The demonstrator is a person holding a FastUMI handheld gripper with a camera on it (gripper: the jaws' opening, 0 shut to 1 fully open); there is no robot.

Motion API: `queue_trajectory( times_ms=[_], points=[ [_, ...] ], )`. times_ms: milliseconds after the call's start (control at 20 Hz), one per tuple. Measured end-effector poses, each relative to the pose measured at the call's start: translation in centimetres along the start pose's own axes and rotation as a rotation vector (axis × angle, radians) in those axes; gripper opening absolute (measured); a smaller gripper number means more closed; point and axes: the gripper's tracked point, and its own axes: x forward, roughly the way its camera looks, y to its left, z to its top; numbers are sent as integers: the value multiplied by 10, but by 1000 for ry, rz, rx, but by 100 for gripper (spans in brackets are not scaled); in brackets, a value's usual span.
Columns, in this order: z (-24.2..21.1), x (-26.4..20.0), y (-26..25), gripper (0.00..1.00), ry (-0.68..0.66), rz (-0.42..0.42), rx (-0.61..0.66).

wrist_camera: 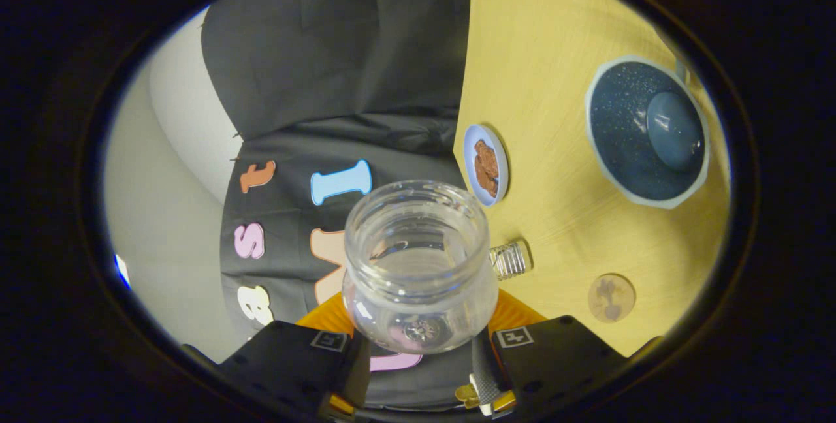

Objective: Take the bottle from table, then pour the juice into the cup, finally place the bottle on the coaster

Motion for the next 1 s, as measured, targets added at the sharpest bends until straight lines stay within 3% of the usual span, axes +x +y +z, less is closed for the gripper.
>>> queue_trajectory(
  times_ms=[1000],
  points=[
    [9,-2,-4,67,-35,-16,60]
  ],
)
